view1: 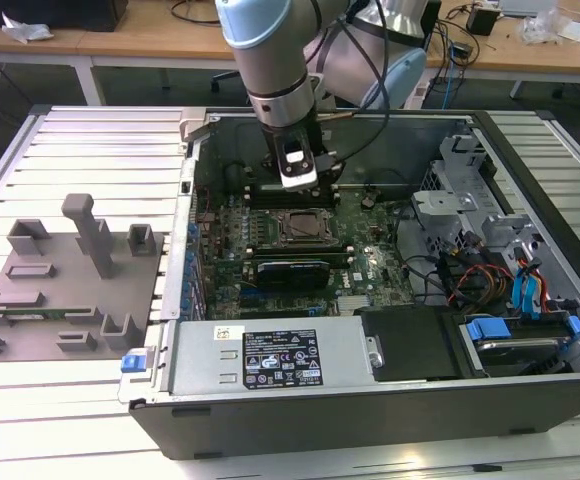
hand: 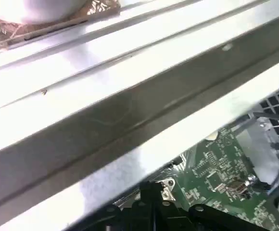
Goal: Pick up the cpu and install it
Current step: 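Install the first cpu locking lever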
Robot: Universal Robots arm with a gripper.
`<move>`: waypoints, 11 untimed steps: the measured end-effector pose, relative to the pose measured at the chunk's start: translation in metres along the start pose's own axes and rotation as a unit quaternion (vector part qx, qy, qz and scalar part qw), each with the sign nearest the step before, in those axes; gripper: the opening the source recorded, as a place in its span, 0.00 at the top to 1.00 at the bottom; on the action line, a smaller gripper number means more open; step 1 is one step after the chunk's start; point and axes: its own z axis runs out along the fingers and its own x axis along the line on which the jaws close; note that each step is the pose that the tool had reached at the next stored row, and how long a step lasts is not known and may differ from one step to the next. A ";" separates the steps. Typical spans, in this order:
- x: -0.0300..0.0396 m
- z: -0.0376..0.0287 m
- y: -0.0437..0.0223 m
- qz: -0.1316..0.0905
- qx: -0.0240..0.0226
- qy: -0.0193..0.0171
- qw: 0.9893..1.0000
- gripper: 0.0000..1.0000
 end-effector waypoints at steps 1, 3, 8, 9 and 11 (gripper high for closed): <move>-0.0053 -0.0023 -0.0084 0.000 0.001 0.000 1.000 0.89; -0.0097 -0.0028 -0.0164 0.000 0.009 0.001 1.000 0.89; -0.0102 -0.0019 -0.0162 0.001 0.018 0.018 1.000 0.89; -0.0104 -0.0016 -0.0161 0.001 0.022 0.024 0.999 0.89; -0.0111 -0.0009 -0.0159 0.002 0.029 0.037 0.999 0.89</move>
